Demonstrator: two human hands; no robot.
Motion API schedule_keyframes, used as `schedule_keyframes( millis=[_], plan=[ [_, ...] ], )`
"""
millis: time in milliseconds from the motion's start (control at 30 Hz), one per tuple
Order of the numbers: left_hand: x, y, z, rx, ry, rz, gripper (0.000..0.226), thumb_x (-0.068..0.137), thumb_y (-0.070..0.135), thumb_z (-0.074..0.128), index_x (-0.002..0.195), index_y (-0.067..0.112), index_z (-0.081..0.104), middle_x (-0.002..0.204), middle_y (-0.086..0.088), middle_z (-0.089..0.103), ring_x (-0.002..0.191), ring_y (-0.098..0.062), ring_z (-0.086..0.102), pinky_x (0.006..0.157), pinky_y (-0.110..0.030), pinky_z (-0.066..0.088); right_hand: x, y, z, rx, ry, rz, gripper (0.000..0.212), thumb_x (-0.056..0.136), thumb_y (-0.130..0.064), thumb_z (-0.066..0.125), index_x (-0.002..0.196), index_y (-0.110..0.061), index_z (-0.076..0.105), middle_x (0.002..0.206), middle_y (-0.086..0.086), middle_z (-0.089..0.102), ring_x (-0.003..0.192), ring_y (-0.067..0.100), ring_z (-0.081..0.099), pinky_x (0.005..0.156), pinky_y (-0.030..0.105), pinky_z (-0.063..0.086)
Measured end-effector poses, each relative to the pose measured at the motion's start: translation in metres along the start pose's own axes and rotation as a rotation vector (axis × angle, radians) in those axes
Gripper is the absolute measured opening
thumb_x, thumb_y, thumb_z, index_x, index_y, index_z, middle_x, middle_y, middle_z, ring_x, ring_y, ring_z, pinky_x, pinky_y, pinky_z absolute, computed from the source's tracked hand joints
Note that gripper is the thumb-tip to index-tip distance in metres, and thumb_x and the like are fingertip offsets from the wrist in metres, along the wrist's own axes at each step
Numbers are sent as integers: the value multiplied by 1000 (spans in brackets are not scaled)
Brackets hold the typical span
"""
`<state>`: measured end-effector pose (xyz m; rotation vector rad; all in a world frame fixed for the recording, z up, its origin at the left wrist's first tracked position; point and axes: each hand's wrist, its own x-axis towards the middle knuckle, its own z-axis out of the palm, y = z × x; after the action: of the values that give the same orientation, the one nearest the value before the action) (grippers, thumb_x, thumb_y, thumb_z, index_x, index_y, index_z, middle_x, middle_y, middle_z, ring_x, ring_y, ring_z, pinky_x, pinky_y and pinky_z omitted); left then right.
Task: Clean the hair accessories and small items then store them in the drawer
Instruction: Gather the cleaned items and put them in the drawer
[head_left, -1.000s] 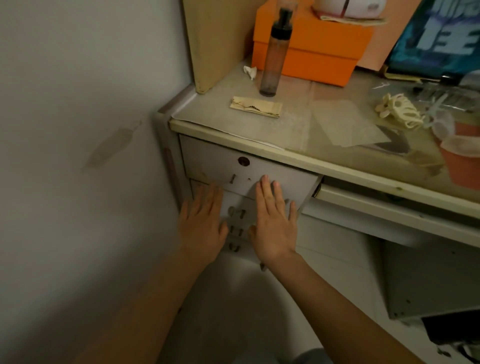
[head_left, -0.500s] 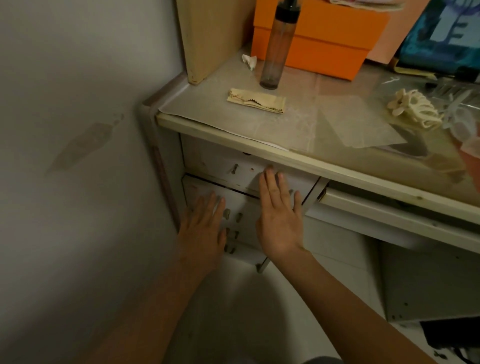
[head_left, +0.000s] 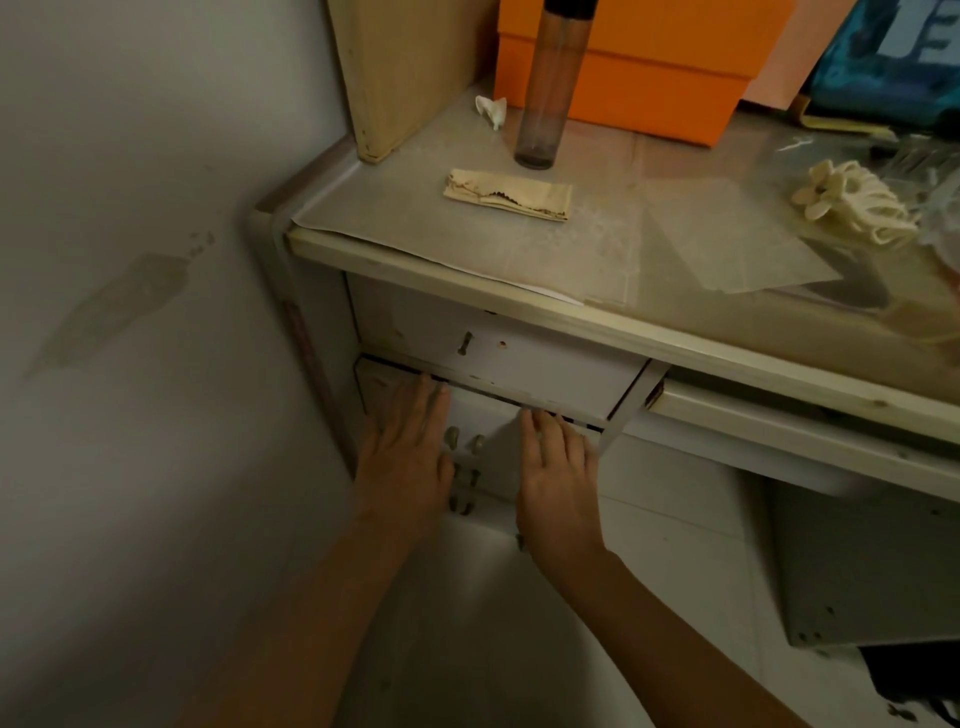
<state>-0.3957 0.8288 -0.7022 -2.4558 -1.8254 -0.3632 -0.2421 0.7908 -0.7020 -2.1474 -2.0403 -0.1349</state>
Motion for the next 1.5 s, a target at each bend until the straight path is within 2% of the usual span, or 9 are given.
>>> schedule_keyframes(
  millis=[100,233,333,567,733,833,1067,1267,1500],
  plan=[
    [3,1,2,34,30,15,68,76,32,42,140,11,34,142,-14,46,130,-27,30,102,-49,38,5,-6,0,32,8,77,104,28,-4,87,127,1,56,119,18,59,106,33,51,86,48,49],
    [8,4,0,56,17,5,78,66,25,76,136,7,47,140,-15,49,127,-32,45,99,-51,42,5,-12,-2,22,23,117,107,19,-9,89,122,1,60,112,18,61,96,32,56,81,45,49],
    [11,2,-2,65,25,14,77,65,22,80,134,5,50,139,-15,50,123,-34,52,97,-52,43,10,-12,-1,22,70,142,97,25,-2,86,118,-2,61,108,17,60,93,32,54,82,46,49],
    [11,-7,-9,17,-90,-35,66,93,27,50,150,19,18,157,-8,15,145,-29,16,114,-48,18,5,-6,3,60,161,105,88,24,-1,84,110,-3,64,100,15,61,92,28,44,82,49,52],
    [-7,-18,-3,7,-85,-10,54,83,36,39,133,21,54,133,-11,57,121,-33,54,95,-50,44,-28,-8,3,208,162,-2,75,43,-5,82,114,-7,58,102,12,60,88,29,58,77,41,54],
    [-16,-19,-4,-5,-46,15,54,83,41,36,131,23,56,134,-11,56,124,-32,50,99,-45,31,-40,-7,1,189,125,-53,78,48,-12,82,122,-7,58,109,11,61,93,28,57,80,38,54],
    [-27,-15,-10,-30,-9,25,45,84,36,40,115,16,64,118,-12,62,118,-32,52,94,-46,40,-50,-15,-2,207,198,-23,76,45,-6,79,118,-4,61,105,13,62,96,27,51,79,39,53],
    [-56,-17,-15,-63,20,13,42,88,36,40,118,16,62,121,-12,59,121,-30,45,99,-46,30,-76,-23,-3,155,124,-24,88,37,-23,88,119,-8,60,106,10,63,98,24,42,78,40,57],
    [-82,-14,-32,-109,-46,-39,41,89,35,37,112,15,63,116,-13,61,115,-34,55,96,-48,41,-102,-29,-6,146,129,-57,87,45,-33,90,122,-11,54,110,8,63,102,23,43,81,38,56]
  ],
)
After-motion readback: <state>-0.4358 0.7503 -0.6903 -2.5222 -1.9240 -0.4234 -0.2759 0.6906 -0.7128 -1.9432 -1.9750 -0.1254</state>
